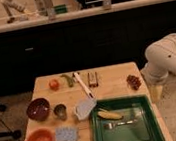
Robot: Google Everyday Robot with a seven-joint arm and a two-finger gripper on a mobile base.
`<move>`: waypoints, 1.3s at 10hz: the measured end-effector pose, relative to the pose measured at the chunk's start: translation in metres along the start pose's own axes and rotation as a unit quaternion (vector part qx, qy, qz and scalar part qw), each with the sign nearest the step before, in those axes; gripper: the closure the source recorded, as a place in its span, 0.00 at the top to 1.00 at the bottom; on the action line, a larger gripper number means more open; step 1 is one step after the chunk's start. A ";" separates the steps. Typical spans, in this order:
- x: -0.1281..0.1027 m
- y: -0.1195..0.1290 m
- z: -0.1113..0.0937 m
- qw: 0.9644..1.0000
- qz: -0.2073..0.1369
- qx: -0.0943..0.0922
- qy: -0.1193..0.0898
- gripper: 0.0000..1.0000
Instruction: Wipe purple bowl with sponge
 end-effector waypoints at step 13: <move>-0.142 0.090 -0.028 0.982 -0.099 -0.025 -0.158 0.94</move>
